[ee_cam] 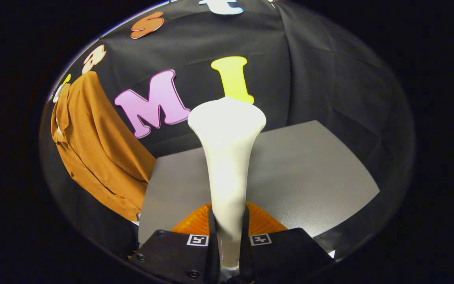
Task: Iron the clothes twice with a garment steamer, once on the left side and once on the right side.
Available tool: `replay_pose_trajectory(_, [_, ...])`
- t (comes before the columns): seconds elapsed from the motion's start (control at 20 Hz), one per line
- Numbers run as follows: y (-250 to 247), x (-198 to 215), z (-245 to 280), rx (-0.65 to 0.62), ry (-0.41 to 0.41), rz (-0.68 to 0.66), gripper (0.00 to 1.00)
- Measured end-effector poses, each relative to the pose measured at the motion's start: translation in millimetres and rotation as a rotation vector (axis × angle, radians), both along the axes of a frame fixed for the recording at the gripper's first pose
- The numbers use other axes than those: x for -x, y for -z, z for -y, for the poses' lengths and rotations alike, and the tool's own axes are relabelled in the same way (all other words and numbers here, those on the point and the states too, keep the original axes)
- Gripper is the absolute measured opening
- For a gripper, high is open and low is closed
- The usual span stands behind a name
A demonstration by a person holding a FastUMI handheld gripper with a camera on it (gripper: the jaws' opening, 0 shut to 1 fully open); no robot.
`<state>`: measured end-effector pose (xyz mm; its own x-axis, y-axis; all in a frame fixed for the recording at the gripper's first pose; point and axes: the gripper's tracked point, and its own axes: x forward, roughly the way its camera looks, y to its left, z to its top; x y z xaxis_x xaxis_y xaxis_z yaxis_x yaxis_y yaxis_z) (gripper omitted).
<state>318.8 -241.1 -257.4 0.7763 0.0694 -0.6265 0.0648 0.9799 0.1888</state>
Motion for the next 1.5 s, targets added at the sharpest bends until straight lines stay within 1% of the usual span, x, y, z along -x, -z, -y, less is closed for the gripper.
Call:
replay_pose_trajectory(0.1, [-22.9,7.1,-1.7,0.006,0.009,0.055,0.23])
replay_pose_trajectory(0.2, [-46.3,20.0,-0.4,0.016,0.051,0.119,0.23])
replay_pose_trajectory(0.3, [-65.8,35.6,-11.6,0.027,0.070,0.184,0.22])
replay_pose_trajectory(0.5, [-93.4,67.2,-59.9,0.066,0.041,0.279,0.23])
replay_pose_trajectory(0.7, [-116.3,86.3,-115.5,0.089,0.013,0.358,0.23])
replay_pose_trajectory(0.95, [-113.8,85.0,-190.1,0.114,-0.046,0.397,0.23])
replay_pose_trajectory(1.15, [-101.9,71.4,-245.4,0.097,-0.099,0.394,0.23])
replay_pose_trajectory(1.5, [-75.2,33.8,-308.7,0.111,-0.147,0.383,0.22])
